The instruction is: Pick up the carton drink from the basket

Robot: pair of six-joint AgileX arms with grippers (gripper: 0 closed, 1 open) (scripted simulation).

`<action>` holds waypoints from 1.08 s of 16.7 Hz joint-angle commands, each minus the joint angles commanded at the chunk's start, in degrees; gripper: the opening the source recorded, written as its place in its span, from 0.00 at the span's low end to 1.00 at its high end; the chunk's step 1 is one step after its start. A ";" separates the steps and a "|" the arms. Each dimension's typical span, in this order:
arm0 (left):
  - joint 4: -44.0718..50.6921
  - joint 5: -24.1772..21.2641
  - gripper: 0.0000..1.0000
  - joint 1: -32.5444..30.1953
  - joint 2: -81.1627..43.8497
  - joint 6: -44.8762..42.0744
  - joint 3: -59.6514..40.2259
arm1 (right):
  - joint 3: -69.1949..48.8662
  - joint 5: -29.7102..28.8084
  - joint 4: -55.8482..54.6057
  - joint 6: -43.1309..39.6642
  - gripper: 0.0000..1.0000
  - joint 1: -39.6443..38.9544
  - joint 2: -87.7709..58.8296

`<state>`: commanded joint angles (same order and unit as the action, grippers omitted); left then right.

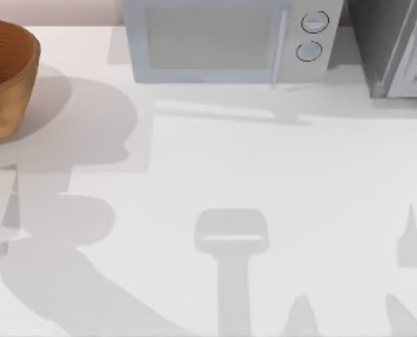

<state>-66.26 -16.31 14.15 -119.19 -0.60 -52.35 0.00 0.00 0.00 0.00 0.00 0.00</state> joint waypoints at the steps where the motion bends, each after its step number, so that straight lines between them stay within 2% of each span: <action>1: 0.00 0.00 0.00 0.00 0.00 0.00 0.00 | 0.00 0.00 0.00 0.00 1.00 0.00 0.00; 7: 3.43 0.03 0.00 0.46 2.52 0.07 -0.64 | 0.00 0.00 0.00 0.00 1.00 0.00 0.00; 18: 28.45 0.27 0.00 0.33 17.38 -0.18 -11.97 | 0.00 0.00 0.00 0.00 1.00 0.00 0.00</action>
<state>-37.81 -16.04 14.48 -101.80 -0.79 -64.32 0.00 0.00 0.00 0.00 0.00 0.00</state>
